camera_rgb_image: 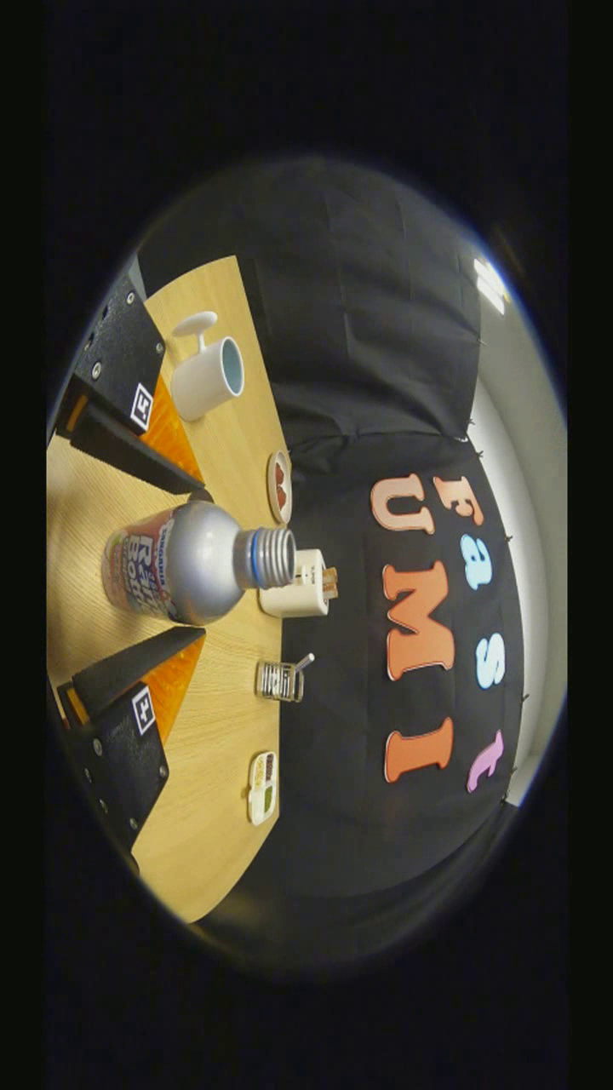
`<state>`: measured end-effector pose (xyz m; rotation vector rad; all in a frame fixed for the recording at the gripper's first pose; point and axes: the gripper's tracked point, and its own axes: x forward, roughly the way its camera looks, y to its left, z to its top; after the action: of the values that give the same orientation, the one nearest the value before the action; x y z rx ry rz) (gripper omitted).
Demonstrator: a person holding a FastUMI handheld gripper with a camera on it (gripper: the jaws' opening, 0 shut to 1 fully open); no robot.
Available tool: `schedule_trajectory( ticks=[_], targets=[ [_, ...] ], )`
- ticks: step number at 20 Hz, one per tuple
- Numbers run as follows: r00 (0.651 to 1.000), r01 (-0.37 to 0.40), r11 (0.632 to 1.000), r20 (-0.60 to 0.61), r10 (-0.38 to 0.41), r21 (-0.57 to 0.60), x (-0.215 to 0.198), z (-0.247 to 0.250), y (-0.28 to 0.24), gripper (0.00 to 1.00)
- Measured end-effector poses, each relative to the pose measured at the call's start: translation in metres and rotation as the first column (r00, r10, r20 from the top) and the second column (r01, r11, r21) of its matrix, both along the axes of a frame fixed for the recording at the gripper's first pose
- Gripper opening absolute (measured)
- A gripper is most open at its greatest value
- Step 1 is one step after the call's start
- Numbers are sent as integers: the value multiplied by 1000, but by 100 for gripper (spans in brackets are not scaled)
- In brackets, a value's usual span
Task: Take the bottle from table, then pour the juice into the cup, finally place the bottle on the coaster
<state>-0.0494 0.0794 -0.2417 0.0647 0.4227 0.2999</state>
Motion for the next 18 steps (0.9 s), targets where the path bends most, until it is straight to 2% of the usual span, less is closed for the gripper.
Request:
schedule_trajectory(
  ticks=[9, 12, 18],
  targets=[
    [996, 31, 999, -82, -33, -17, -9, -38, -3, 91],
    [996, 39, 999, -81, -41, -19, -9, -38, -2, 81],
    [995, 52, 998, -84, -56, -45, -6, -36, -3, 78]
  ],
)
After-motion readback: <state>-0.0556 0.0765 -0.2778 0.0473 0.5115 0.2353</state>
